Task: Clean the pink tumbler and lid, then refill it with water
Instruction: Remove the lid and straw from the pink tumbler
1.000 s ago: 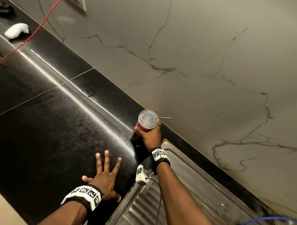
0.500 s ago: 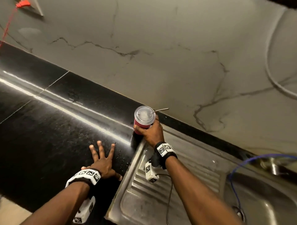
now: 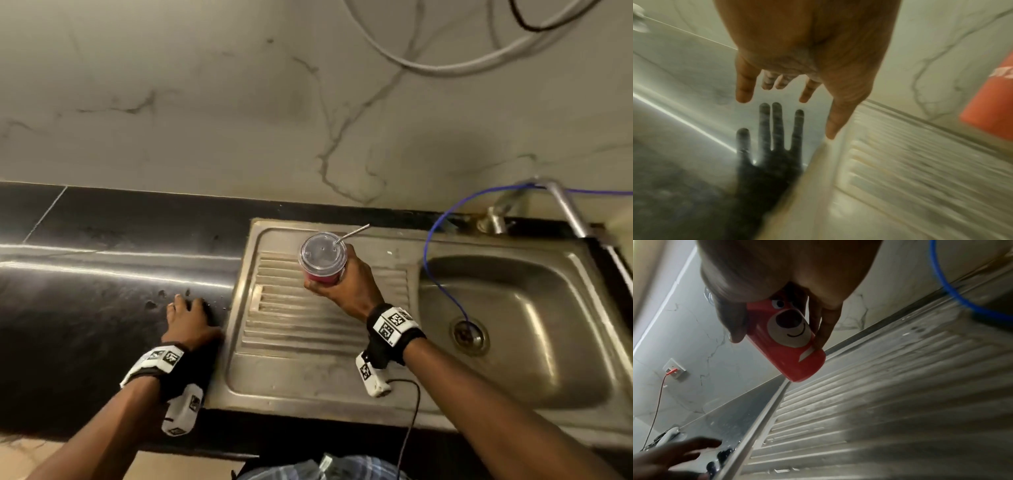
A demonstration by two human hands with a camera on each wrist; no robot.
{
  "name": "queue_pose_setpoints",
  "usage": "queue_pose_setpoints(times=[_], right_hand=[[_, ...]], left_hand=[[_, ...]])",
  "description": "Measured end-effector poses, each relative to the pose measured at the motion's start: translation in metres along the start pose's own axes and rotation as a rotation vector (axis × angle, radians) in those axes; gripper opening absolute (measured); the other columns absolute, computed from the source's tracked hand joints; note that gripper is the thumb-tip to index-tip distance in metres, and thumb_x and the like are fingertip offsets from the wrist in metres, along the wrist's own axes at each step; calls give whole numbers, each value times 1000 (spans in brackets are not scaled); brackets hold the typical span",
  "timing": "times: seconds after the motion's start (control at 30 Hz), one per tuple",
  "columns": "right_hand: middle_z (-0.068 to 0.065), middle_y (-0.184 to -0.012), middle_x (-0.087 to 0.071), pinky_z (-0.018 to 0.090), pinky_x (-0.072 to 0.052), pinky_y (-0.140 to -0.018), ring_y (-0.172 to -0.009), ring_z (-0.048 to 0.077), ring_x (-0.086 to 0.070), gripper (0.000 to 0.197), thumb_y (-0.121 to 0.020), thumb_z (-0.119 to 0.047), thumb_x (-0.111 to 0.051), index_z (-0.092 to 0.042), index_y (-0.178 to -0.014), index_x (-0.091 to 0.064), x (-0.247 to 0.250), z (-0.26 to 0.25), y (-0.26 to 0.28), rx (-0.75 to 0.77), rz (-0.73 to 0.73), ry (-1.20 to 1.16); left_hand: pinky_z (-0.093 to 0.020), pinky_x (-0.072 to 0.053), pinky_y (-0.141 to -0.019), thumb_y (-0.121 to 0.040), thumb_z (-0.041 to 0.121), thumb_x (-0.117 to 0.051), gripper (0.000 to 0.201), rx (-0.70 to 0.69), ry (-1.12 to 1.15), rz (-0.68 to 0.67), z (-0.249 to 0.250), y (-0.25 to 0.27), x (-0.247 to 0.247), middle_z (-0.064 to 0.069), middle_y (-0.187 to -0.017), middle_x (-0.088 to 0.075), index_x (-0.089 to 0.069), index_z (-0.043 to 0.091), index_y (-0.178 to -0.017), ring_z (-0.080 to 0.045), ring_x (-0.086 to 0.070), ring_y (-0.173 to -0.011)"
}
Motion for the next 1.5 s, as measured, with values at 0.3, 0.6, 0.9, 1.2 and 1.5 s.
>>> queue_pose_setpoints(times=[0.3,0.6,0.9,1.2,1.5], right_hand=[[-13,-124,-69,19,-50,-96,-112,2,-64,87,-61,-46,-98,-27,-135,-54,51,54,53,-43,47,1],[-13,-125,-70,35,-54,-101,-116,8,-66,92,-57,-54,-94,-30,-135,-52,61,95,52,-91,53,-9],[-11,-129,-68,29,-53,-102,-118,8,-64,93,-61,-48,-96,-26,-139,-50,65,106,52,-90,38,-22],[-10,-131,-67,37,-54,-104,-120,8,-64,96,-62,-52,-95,-26,-141,-48,63,115,61,-93,20,-38],[-12,-133,-64,37,-52,-106,-123,5,-60,92,-65,-43,-97,-27,-142,-48,63,118,66,-104,25,-75]], left_hand=[[-40,-30,-125,-91,33,-83,81,-431,320,-63,192,97,-69,-15,-165,-35,-43,13,-159,-31,-35,-153],[-46,-54,-107,-84,23,-88,115,-491,548,-176,253,109,-95,-10,-164,-40,-11,25,-169,-27,-58,-135],[-32,-57,-91,-86,23,-88,114,-518,582,-212,259,101,-104,-5,-156,-50,-11,30,-168,-21,-67,-121],[-18,-56,-87,-85,14,-87,101,-605,618,-205,269,105,-109,2,-149,-55,-25,26,-164,-14,-70,-112],[-12,-54,-80,-86,9,-85,89,-620,644,-228,272,109,-113,6,-143,-56,-33,32,-155,-10,-68,-110]])
Point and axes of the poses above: each hand's wrist, its own y-axis away from the middle knuckle, its own x-axis out of the back of the hand, z = x × y, the point moved 6 cm from there along -y, towards the middle knuckle
